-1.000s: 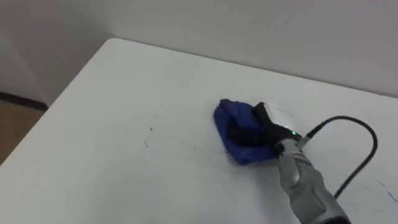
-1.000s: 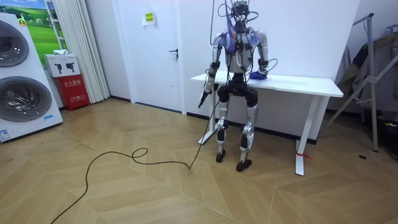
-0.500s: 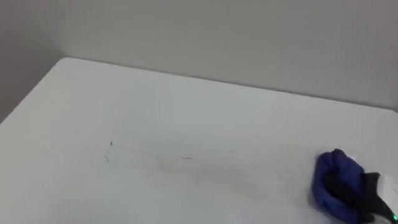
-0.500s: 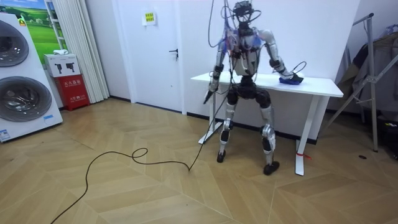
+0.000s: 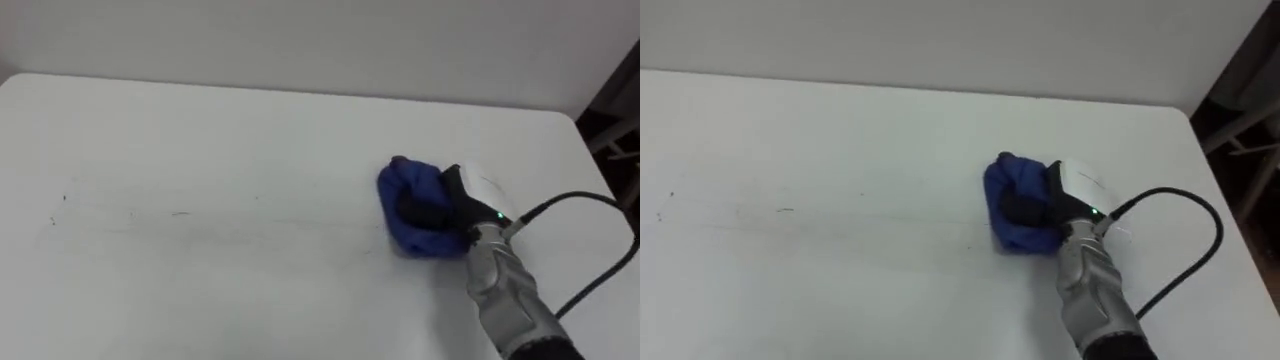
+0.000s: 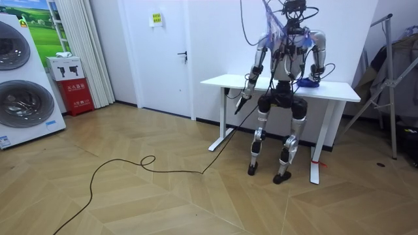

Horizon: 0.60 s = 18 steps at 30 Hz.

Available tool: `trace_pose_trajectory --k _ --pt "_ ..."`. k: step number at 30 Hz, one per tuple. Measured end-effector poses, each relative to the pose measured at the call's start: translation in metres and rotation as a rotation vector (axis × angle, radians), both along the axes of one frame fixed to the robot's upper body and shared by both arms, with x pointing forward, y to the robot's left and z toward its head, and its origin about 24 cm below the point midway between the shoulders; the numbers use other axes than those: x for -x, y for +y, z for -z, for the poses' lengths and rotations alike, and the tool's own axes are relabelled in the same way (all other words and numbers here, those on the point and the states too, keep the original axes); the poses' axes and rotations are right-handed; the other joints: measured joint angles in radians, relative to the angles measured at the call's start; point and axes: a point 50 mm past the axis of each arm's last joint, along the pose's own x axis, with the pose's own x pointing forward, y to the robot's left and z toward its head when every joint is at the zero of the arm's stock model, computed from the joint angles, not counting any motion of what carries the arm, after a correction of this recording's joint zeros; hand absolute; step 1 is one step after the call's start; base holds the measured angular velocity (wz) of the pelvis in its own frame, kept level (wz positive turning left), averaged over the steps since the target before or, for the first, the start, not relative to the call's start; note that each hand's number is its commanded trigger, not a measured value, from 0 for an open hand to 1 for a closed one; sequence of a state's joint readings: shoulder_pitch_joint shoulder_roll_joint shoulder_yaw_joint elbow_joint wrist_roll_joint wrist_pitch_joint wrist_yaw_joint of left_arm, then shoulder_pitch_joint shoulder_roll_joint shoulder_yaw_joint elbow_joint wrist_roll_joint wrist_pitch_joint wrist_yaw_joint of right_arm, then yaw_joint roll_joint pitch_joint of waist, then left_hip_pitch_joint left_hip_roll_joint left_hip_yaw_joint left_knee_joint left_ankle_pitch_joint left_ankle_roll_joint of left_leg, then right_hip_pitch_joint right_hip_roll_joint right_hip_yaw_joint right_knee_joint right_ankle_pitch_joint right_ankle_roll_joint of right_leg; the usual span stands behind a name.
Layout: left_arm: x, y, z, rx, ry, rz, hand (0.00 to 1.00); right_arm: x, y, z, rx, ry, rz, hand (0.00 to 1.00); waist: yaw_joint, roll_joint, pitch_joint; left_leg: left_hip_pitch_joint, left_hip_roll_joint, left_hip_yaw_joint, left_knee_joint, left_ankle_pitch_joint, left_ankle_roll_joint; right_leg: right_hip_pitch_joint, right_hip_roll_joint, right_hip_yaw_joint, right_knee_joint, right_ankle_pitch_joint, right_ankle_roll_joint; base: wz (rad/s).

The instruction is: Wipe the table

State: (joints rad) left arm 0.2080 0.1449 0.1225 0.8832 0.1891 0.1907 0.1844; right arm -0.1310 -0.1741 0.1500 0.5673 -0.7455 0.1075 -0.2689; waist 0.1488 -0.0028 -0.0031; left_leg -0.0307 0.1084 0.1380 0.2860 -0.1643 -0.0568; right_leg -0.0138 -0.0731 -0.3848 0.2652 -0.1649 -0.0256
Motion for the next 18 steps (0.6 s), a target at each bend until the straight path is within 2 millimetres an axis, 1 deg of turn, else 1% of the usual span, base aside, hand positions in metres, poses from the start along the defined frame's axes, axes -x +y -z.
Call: trace_pose_trajectory --k 1,2,3,4,6,7,8,9,10,11,12,13,15,16,17,18 --pt "0.005 0.002 0.0 -0.006 0.01 -0.006 0.0 0.005 -0.003 0.003 0.0 -0.003 0.014 1.0 -0.011 0.002 -0.001 0.008 -0.003 -0.009 -0.009 0.0 0.0 0.018 0.0 -0.013 -0.012 -0.001 0.003 0.5" --pt "0.012 0.008 -0.001 -0.022 0.026 -0.019 0.0 0.019 -0.014 0.01 0.015 -0.011 0.053 1.0 -0.027 0.003 -0.0052 0.027 -0.009 -0.024 -0.029 0.002 0.0 0.044 0.0 -0.031 -0.034 -0.002 0.01 0.51" --pt "0.017 0.015 -0.003 -0.04 0.036 -0.042 0.0 0.033 -0.028 0.014 0.026 -0.025 0.097 1.0 -0.042 -0.003 -0.0079 0.044 -0.019 -0.04 -0.048 0.005 0.002 0.07 -0.004 -0.047 -0.048 0.0 0.012 0.48" --pt "0.018 0.018 -0.004 -0.051 0.038 -0.049 0.0 0.04 -0.035 0.016 0.03 -0.033 0.13 1.0 -0.048 -0.006 -0.0111 0.048 -0.022 -0.045 -0.053 0.005 0.002 0.078 -0.007 -0.057 -0.049 0.0 0.012 0.34" --pt "0.013 0.03 -0.009 -0.088 0.007 -0.085 0.0 0.059 -0.061 0.018 0.042 -0.051 0.256 1.0 -0.077 -0.023 -0.0076 0.057 -0.04 -0.06 -0.072 0.012 0.013 0.097 -0.014 -0.074 -0.047 0.003 0.021 0.25" --pt "0.01 0.032 -0.01 -0.095 -0.004 -0.089 0.0 0.063 -0.067 0.019 0.045 -0.049 0.284 1.0 -0.084 -0.025 -0.0077 0.057 -0.044 -0.065 -0.075 0.014 0.016 0.101 -0.016 -0.079 -0.055 0.008 0.025 0.21" --pt "0.006 0.035 -0.013 -0.107 -0.029 -0.089 0.0 0.072 -0.077 0.021 0.055 -0.038 0.33 1.0 -0.089 -0.032 -0.0121 0.063 -0.053 -0.069 -0.085 0.018 0.022 0.11 -0.021 -0.083 -0.066 0.015 0.031 0.13" --pt "0.002 0.036 -0.014 -0.11 -0.052 -0.091 0.0 0.078 -0.084 0.024 0.058 -0.025 0.367 1.0 -0.09 -0.039 -0.015 0.074 -0.06 -0.069 -0.09 0.018 0.026 0.118 -0.028 -0.082 -0.065 0.017 0.038 0.07" --pt "-0.001 0.036 -0.015 -0.11 -0.059 -0.09 0.0 0.079 -0.086 0.025 0.056 -0.02 0.381 1.0 -0.09 -0.044 -0.0176 0.079 -0.064 -0.07 -0.09 0.016 0.03 0.123 -0.031 -0.082 -0.065 0.016 0.042 0.04" --pt "-0.008 0.034 -0.015 -0.108 -0.074 -0.074 0.0 0.081 -0.087 0.028 0.037 -0.006 0.401 1.0 -0.089 -0.051 -0.0174 0.086 -0.069 -0.071 -0.087 0.012 0.035 0.132 -0.035 -0.082 -0.066 0.017 0.048 0.0" --pt "-0.016 0.032 -0.016 -0.103 -0.094 -0.06 0.0 0.078 -0.087 0.03 0.022 0.009 0.411 1.0 -0.084 -0.057 -0.0175 0.089 -0.071 -0.067 -0.087 0.009 0.04 0.134 -0.038 -0.078 -0.067 0.019 0.051 -0.05" --pt "-0.017 0.03 -0.015 -0.099 -0.1 -0.047 0.0 0.076 -0.086 0.029 0.021 0.015 0.402 1.0 -0.079 -0.058 -0.0169 0.09 -0.073 -0.063 -0.087 0.008 0.042 0.133 -0.039 -0.073 -0.067 0.02 0.053 -0.15" --pt "-0.018 0.02 -0.012 -0.074 -0.1 -0.038 0.0 0.065 -0.081 0.025 0.025 0.029 0.389 1.0 -0.053 -0.058 -0.0157 0.089 -0.072 -0.049 -0.089 0.006 0.044 0.118 -0.038 -0.054 -0.065 0.025 0.056 -0.28" --pt "-0.019 0.018 -0.011 -0.066 -0.102 -0.042 0.0 0.06 -0.074 0.024 0.016 0.037 0.377 1.0 -0.043 -0.058 -0.0155 0.088 -0.071 -0.042 -0.089 0.006 0.044 0.11 -0.038 -0.046 -0.062 0.026 0.055 -0.48" --pt "-0.024 0.013 -0.01 -0.055 -0.108 -0.021 0.0 0.05 -0.063 0.018 0.026 0.046 0.329 1.0 -0.006 -0.059 -0.0142 0.08 -0.064 -0.02 -0.092 0.007 0.043 0.089 -0.031 -0.023 -0.059 0.03 0.049 -0.58" --pt "-0.029 0.008 -0.009 -0.041 -0.11 -0.002 0.0 0.032 -0.039 0.009 0.026 0.047 0.225 1.0 0.025 -0.061 -0.0137 0.072 -0.058 -0.002 -0.1 0.011 0.039 0.064 -0.026 -0.007 -0.058 0.038 0.038 -0.61"
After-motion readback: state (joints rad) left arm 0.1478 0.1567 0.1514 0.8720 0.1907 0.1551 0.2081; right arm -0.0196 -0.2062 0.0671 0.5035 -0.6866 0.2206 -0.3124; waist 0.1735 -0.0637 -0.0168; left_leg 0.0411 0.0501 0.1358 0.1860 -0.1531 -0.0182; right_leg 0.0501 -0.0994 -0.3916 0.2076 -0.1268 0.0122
